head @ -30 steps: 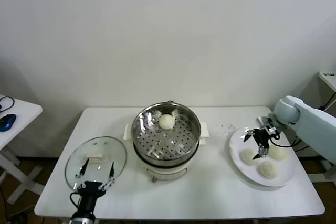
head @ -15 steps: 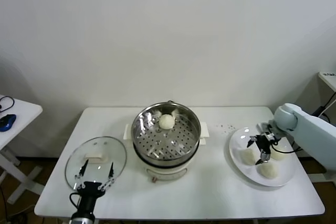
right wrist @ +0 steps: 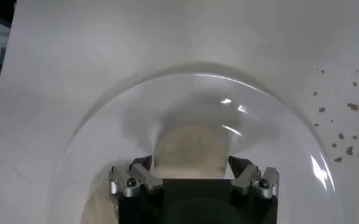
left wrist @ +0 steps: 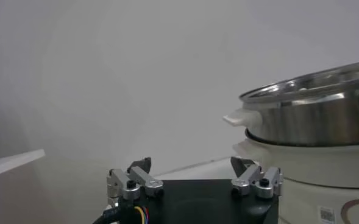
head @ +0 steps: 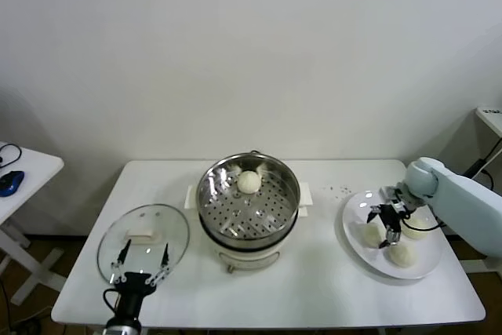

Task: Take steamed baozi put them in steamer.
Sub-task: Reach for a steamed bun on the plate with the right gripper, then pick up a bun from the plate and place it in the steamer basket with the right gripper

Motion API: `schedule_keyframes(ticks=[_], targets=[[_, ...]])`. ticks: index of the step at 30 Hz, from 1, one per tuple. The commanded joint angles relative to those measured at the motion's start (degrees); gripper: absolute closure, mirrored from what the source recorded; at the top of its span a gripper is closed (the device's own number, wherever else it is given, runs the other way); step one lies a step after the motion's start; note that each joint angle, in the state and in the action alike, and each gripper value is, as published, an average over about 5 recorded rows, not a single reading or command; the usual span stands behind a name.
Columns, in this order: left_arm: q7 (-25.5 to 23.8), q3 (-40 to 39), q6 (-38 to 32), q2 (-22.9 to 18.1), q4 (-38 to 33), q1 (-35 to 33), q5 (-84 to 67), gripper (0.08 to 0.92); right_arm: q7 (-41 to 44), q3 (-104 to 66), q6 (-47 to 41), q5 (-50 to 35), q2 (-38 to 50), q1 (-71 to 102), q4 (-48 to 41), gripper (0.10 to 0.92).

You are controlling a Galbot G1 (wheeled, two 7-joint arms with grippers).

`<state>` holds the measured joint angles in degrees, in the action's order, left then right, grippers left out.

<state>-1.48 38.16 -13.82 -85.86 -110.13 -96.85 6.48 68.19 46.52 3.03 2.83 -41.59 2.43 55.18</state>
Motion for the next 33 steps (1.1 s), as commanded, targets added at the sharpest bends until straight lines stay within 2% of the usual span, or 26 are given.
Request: schedule_keyframes(ticks=[1,6,26,33], targets=[[0.0,0.0,0.0,0.0,-0.1,0.0,0.0,0.177,0.1,-0.2,0.1,0.3,-0.4,0.3,-0.5,0.220],[0.1,0.0,0.1,0.0,-0.3,-0.2,0.0,0.177,0.1,-0.4,0.1,0.3,-0.4,0.2,-0.5,0.258],[0.3,-0.1,0.1,-0.1,-0.7,-0.5,0.1,0.177,-0.1,-0.8,-0.1,-0.5,-0.1,0.0,-0.6,0.311],[0.3,-0.3,0.2,-0.1,-0.5,-0.3,0.2,0.177,-0.2,3.0,-1.3,-6.1,1.4,-4.7,1.7,0.321]])
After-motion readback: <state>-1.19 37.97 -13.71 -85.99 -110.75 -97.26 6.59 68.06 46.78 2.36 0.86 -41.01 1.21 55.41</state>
